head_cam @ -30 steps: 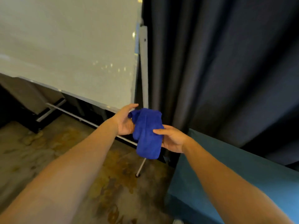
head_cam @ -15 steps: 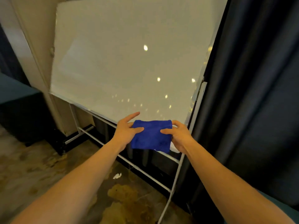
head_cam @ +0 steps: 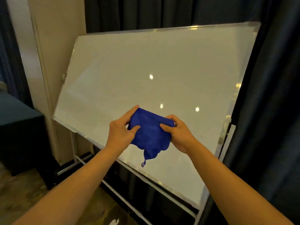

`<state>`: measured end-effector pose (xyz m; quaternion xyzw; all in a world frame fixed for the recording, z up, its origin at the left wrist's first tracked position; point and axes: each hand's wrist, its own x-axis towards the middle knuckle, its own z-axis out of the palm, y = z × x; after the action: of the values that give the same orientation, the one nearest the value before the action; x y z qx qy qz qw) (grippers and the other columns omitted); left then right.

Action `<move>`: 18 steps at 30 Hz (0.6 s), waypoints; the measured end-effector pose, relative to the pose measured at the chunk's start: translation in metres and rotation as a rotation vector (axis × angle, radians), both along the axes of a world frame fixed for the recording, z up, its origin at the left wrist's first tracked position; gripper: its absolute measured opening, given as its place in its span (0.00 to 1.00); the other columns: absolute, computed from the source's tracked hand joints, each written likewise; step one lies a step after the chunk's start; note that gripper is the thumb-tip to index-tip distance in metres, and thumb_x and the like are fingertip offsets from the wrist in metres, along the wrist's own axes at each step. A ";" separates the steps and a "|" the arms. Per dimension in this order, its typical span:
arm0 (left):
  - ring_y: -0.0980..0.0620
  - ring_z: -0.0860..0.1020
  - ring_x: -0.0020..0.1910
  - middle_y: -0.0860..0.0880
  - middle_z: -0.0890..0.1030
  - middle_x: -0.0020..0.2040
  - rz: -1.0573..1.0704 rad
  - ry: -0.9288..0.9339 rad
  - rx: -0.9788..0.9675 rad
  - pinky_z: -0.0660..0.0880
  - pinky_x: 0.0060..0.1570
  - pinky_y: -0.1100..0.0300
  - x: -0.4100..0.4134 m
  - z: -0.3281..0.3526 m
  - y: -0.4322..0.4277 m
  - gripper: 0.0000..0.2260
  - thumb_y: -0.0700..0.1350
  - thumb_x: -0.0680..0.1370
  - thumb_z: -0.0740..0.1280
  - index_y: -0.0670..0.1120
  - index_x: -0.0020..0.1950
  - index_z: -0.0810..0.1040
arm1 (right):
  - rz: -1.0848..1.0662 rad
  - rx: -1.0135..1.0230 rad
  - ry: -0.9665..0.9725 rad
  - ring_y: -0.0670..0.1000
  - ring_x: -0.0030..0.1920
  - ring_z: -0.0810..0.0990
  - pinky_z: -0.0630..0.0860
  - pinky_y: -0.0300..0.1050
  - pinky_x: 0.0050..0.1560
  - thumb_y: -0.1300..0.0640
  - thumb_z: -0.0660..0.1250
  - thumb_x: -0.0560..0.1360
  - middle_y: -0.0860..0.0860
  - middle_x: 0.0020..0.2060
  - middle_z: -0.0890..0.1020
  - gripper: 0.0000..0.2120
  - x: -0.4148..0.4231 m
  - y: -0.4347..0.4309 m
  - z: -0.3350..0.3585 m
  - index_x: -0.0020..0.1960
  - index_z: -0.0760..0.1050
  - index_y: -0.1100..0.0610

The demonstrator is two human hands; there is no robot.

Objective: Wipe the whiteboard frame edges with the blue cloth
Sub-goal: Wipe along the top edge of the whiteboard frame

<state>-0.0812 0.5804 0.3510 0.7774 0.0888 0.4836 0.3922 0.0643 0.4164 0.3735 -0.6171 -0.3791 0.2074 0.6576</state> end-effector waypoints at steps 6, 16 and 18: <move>0.56 0.82 0.54 0.58 0.81 0.58 -0.195 -0.083 -0.111 0.81 0.49 0.61 0.077 0.061 0.088 0.33 0.36 0.67 0.78 0.58 0.67 0.74 | 0.063 0.152 0.120 0.57 0.55 0.83 0.82 0.49 0.49 0.59 0.72 0.74 0.55 0.55 0.84 0.15 0.070 0.075 0.045 0.60 0.78 0.57; 0.49 0.84 0.43 0.46 0.87 0.47 -0.698 0.464 -0.827 0.80 0.37 0.57 0.227 0.104 0.170 0.27 0.49 0.58 0.81 0.43 0.55 0.82 | 0.012 0.250 0.419 0.60 0.59 0.81 0.79 0.57 0.56 0.56 0.67 0.78 0.61 0.60 0.82 0.17 0.193 0.186 0.106 0.64 0.75 0.61; 0.45 0.84 0.49 0.43 0.86 0.51 -0.691 0.320 -0.839 0.80 0.41 0.53 0.250 0.112 0.184 0.29 0.45 0.59 0.81 0.41 0.58 0.81 | 0.072 0.122 0.278 0.60 0.60 0.81 0.79 0.58 0.56 0.59 0.72 0.74 0.58 0.60 0.82 0.20 0.204 0.189 0.114 0.64 0.76 0.57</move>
<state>0.1691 0.7641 0.4628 0.6025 0.0723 0.1264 0.7847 0.2678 0.6054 0.4878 -0.5270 -0.3183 0.2909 0.7323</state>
